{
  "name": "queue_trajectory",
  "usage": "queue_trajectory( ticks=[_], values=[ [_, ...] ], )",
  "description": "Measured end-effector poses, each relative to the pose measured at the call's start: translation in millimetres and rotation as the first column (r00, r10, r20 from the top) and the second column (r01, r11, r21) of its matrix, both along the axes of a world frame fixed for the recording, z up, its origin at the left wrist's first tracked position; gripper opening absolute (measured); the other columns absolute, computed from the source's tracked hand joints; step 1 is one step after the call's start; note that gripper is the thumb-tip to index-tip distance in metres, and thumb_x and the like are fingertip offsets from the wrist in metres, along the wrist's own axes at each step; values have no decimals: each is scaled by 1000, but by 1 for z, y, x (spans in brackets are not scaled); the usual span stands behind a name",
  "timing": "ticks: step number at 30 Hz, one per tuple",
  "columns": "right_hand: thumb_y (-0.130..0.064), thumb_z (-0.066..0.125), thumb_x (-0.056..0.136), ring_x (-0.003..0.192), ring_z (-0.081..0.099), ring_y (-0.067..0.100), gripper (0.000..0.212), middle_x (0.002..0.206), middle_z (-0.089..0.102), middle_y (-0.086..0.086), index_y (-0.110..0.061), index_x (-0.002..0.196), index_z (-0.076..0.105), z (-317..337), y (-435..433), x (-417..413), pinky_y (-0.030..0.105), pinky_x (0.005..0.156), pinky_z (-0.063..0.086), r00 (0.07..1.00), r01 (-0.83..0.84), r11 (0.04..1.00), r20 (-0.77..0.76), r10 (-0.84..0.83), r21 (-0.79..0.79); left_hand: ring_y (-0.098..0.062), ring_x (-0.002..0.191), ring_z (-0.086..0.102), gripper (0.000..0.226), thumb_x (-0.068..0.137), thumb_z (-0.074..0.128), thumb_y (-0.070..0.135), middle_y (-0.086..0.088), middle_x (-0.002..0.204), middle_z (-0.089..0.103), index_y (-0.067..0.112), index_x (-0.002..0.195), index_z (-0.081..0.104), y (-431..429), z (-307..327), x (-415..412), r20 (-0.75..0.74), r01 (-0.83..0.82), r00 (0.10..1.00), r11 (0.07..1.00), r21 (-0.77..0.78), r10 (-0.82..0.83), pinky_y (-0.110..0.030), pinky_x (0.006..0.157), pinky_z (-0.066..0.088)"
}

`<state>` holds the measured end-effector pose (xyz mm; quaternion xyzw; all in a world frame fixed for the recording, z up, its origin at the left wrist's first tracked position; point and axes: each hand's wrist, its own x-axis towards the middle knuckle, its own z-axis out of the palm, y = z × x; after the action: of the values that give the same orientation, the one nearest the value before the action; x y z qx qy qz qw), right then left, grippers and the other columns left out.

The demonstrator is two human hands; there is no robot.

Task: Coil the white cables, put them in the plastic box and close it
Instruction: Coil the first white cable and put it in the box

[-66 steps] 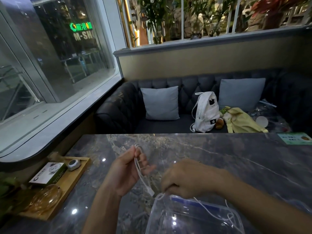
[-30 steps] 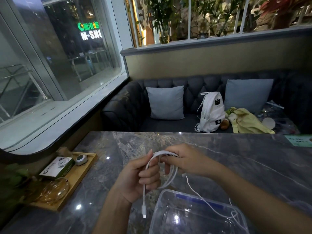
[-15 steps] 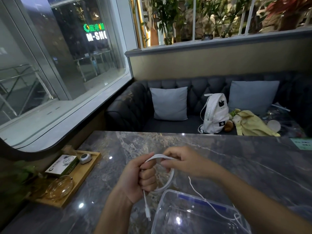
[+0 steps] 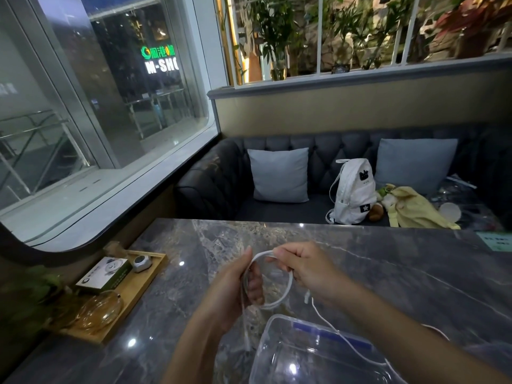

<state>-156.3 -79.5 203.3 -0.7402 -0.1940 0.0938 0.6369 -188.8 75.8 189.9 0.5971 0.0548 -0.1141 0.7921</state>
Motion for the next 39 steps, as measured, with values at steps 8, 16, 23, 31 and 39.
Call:
queue_trajectory(
  ticks=[8, 16, 23, 31, 39],
  values=[
    [-17, 47, 94, 30, 36, 0, 47, 35, 45, -12, -28, 50, 62, -3, -6, -4, 10, 36, 29, 993, 111, 993, 36, -113, 47, -4, 35, 35, 24, 92, 49, 27, 8, 44, 40, 8, 79, 56, -7, 18, 3, -9, 3, 1000, 997, -82, -3, -19, 41, 40],
    [-18, 49, 92, 35, 39, 0, 29, 48, 46, -8, -9, 72, 68, -22, -15, -9, 9, 37, 32, 972, 227, 963, 34, -234, 145, -3, 33, 27, 38, 96, 42, 33, 11, 39, 32, 14, 65, 53, -28, 15, -1, -4, -61, 998, 998, 31, 61, -19, 36, 31],
    [-22, 49, 93, 42, 48, -3, 29, 49, 55, -8, -12, 74, 68, -27, -27, -15, 9, 44, 37, 978, 201, 978, 46, -203, 58, -6, 30, 23, 44, 91, 53, 31, 10, 36, 29, 19, 51, 43, -42, 14, 2, 82, -183, 982, 961, 207, 169, -15, 32, 20],
    [-26, 53, 91, 55, 47, 9, 25, 61, 51, -3, -13, 72, 64, -11, -64, -8, 26, 57, 38, 993, -40, 762, 58, 101, -646, -7, 29, 21, 46, 90, 56, 20, 11, 32, 30, 17, 45, 45, -45, 5, 22, 203, -202, 971, 892, 405, 128, -17, 34, 17],
    [-1, 59, 83, 51, 65, 19, 11, 57, 63, 12, -1, 72, 59, 16, -77, -15, 23, 51, 55, 946, -98, 995, -308, 102, 29, -5, 27, 22, 44, 91, 53, 16, 11, 29, 31, 16, 48, 45, -53, 3, 35, 158, -119, 986, 911, 395, 60, -16, 31, 17]
  ],
)
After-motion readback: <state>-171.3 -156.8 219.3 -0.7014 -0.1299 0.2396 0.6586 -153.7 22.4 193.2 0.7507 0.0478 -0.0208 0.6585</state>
